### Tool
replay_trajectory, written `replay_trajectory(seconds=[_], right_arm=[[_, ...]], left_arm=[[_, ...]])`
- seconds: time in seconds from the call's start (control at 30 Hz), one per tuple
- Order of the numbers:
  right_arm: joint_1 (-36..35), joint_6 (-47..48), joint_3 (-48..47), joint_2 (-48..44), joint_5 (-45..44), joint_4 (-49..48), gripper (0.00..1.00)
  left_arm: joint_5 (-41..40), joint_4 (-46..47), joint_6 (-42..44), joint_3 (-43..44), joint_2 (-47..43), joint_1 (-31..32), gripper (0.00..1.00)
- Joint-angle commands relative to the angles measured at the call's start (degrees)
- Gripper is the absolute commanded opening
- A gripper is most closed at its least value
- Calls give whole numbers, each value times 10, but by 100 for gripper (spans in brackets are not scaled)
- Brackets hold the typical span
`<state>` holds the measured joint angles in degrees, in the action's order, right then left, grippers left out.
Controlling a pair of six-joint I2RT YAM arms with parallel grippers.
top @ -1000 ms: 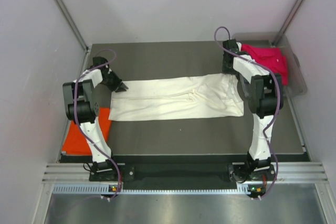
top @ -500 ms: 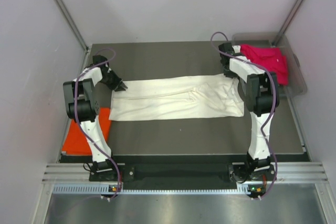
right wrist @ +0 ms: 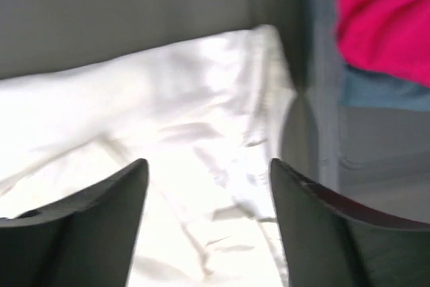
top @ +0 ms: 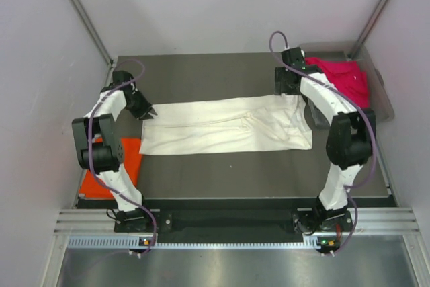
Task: Fold and stack the t-shirts
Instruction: Fold the tshirt
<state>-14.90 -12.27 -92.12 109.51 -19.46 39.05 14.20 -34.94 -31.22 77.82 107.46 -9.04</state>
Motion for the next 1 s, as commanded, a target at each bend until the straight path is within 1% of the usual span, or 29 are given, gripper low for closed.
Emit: replay_trajectory(seconds=[0.0,0.03,0.07,0.1,0.13,0.17,0.27,0.3,0.4,0.5,0.57,0.67,0.7,0.73,0.83,0.9,0.97], right_arm=[[-15,26,47,-47,175,-54,69],[-15,22,44,-37,194,-56,64],[-15,23,39,-15,222,-56,56],[-15,24,34,-6,250,-61,29],[-13,26,30,2,267,-73,24],[-11,29,23,24,289,-72,22],[-11,35,-23,78,320,-46,42],[-11,34,-38,88,326,-43,51],[-12,32,-46,111,337,-49,56],[-12,30,-51,127,343,-49,56],[-12,23,-48,129,340,-49,54],[-14,17,-42,130,334,-50,42],[-15,16,-40,128,335,-51,36],[-16,16,-38,127,334,-50,35],[-21,15,-25,112,326,-53,36],[-21,15,-18,105,323,-54,40],[-22,14,-14,98,321,-53,39]], left_arm=[[20,2,5,-50,-79,15,30],[22,5,5,-57,-94,24,30],[25,6,7,-66,-99,29,30],[31,6,8,-78,-103,33,30],[34,6,9,-85,-111,37,29],[36,5,9,-91,-114,39,29],[43,1,11,-104,-126,39,29],[43,-1,14,-107,-128,39,29],[43,-8,19,-106,-135,39,29],[45,-11,20,-108,-135,39,29],[44,-11,21,-108,-132,38,29],[46,-11,21,-105,-125,39,29],[47,-12,22,-102,-124,39,29],[46,-11,23,-101,-122,39,29],[43,-14,26,-94,-118,39,29],[44,-14,25,-91,-117,39,29],[45,-14,26,-89,-117,39,29]])
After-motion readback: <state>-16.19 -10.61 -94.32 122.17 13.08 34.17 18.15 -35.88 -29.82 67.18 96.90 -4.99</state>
